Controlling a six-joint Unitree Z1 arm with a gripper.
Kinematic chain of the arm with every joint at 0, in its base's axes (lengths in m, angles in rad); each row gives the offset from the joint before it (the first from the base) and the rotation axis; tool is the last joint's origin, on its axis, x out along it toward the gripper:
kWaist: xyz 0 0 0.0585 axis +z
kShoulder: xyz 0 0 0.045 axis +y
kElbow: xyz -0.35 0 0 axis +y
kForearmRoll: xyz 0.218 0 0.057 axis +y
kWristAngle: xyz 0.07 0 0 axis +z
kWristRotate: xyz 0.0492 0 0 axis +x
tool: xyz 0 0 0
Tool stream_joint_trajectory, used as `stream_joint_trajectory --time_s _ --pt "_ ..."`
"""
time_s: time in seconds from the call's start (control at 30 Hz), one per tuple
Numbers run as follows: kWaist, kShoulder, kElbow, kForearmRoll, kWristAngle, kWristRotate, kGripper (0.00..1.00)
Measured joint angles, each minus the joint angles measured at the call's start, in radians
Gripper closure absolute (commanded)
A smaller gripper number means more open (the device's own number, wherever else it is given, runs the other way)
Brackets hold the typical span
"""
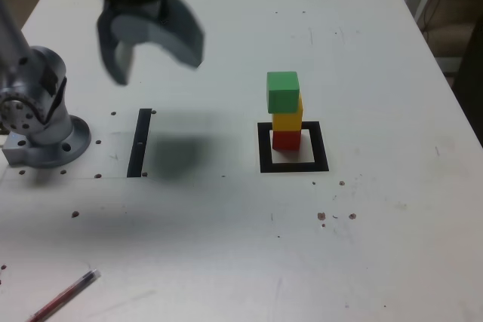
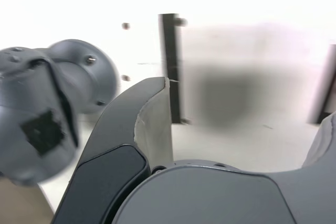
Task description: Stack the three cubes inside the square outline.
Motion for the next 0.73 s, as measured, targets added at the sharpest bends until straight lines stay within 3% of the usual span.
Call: stream_joint_trajectory --time_s 0.23,0.47,0.73 --pt "0.000 0.000 0.109 -0.107 -0.010 -0.025 0.01" --pt "-0.015 0.001 0.164 -0.160 0.012 -0.054 0.01" --pt "-0.015 0.034 0.170 -0.183 0.013 -0.058 0.01"
